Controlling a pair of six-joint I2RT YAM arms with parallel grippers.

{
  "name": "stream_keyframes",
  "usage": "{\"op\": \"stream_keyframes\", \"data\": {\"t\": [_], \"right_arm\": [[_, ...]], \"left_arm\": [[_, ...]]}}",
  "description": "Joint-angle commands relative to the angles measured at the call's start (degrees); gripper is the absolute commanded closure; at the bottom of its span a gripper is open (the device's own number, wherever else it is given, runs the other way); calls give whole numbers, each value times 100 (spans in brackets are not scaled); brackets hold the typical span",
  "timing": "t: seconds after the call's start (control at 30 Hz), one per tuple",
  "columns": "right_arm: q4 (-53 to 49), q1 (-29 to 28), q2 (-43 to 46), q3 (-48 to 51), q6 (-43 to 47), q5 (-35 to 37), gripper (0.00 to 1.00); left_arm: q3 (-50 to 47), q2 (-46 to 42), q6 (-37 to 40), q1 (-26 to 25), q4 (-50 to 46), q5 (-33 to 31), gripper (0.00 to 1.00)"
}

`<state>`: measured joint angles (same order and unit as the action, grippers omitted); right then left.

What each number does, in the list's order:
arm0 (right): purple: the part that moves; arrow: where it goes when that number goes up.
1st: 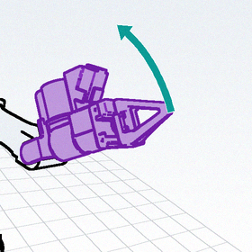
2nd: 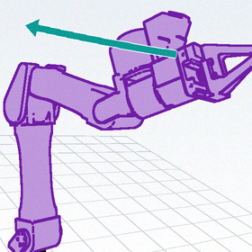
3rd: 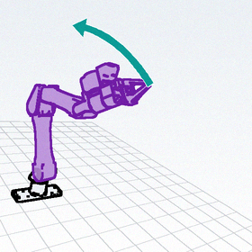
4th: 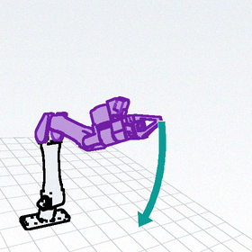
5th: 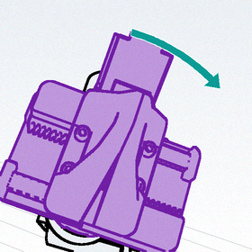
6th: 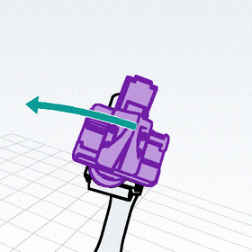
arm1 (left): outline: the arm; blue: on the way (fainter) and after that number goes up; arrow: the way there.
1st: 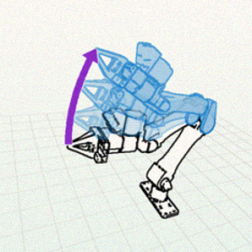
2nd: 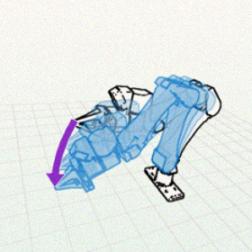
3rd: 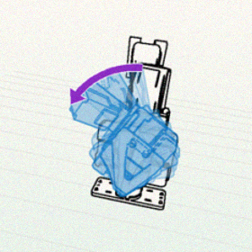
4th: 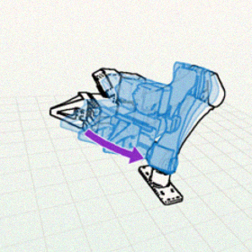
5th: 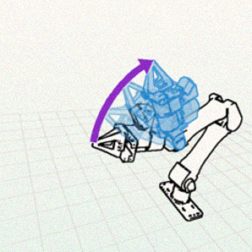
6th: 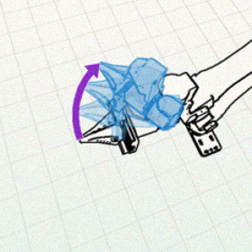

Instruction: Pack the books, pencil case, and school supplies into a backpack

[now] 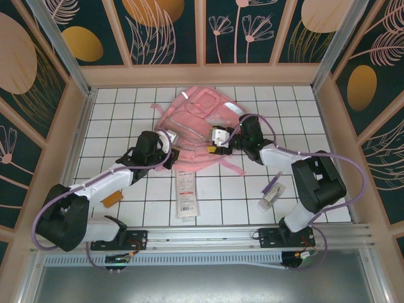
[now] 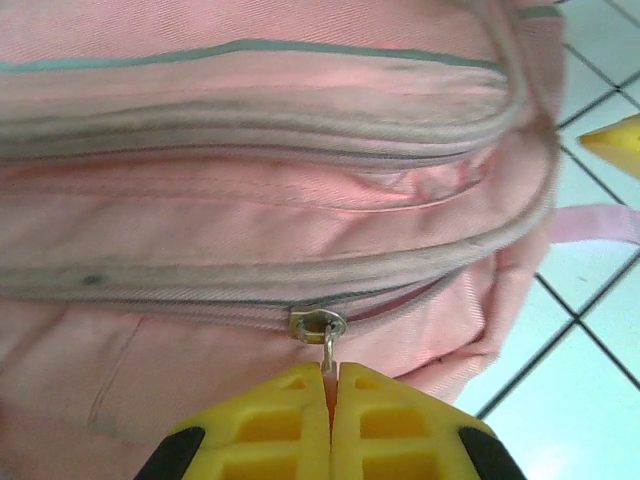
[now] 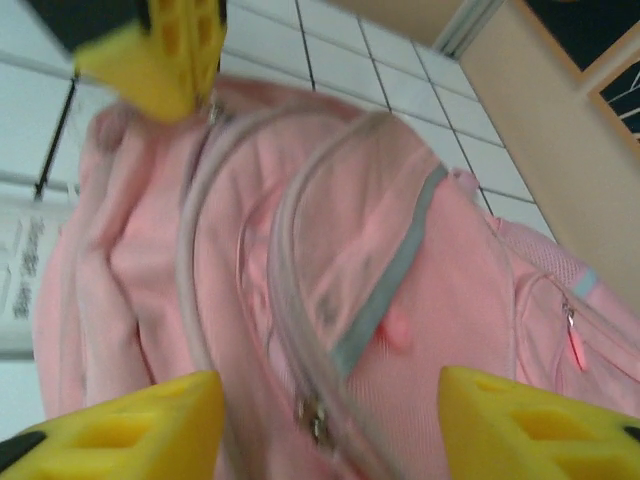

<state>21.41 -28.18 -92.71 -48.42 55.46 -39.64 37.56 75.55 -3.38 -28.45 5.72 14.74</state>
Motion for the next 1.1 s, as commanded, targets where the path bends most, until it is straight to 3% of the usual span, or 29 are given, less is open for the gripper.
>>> {"op": "stream_keyframes", "data": {"t": [0.0,0.1,0.23,0.33,0.47,0.7,0.77,0.83,0.87,0.9,0.93,0.97,1.07], "right_arm": [[683,-484,102,45,-528,-16,38],[879,-743,-211,-125,-883,587,37],[342,-783,-560,-474,-866,845,38],[-425,-727,-630,-653,-401,1076,57],[-1008,-515,-470,-652,42,1236,100],[-1516,-49,165,-381,1454,472,100],[-1410,13,275,-275,1610,581,100],[-1308,30,338,-204,1568,596,100],[-1134,30,349,-189,1273,534,88],[-934,26,354,-170,896,392,64],[-861,25,361,-179,614,122,50],[-798,-30,360,-194,458,-81,42],[-402,-376,295,-223,-36,150,1]], "left_arm": [[-60,-253,267,-76,536,1064,100],[-106,-256,229,-168,701,1298,100],[-113,-255,148,-192,746,1078,100],[-212,-401,182,-193,731,595,100],[-495,-660,624,-165,522,-436,100],[-688,-513,880,496,524,-1898,100],[-715,-422,925,687,574,-1885,100],[-601,-284,1172,700,438,-1218,100],[-495,-182,1276,700,337,-599,100],[-422,-91,1320,689,294,65,100],[-271,-19,1408,608,81,545,100],[-207,-4,1406,525,32,891,100],[-296,-272,1056,356,428,1359,100]]}}
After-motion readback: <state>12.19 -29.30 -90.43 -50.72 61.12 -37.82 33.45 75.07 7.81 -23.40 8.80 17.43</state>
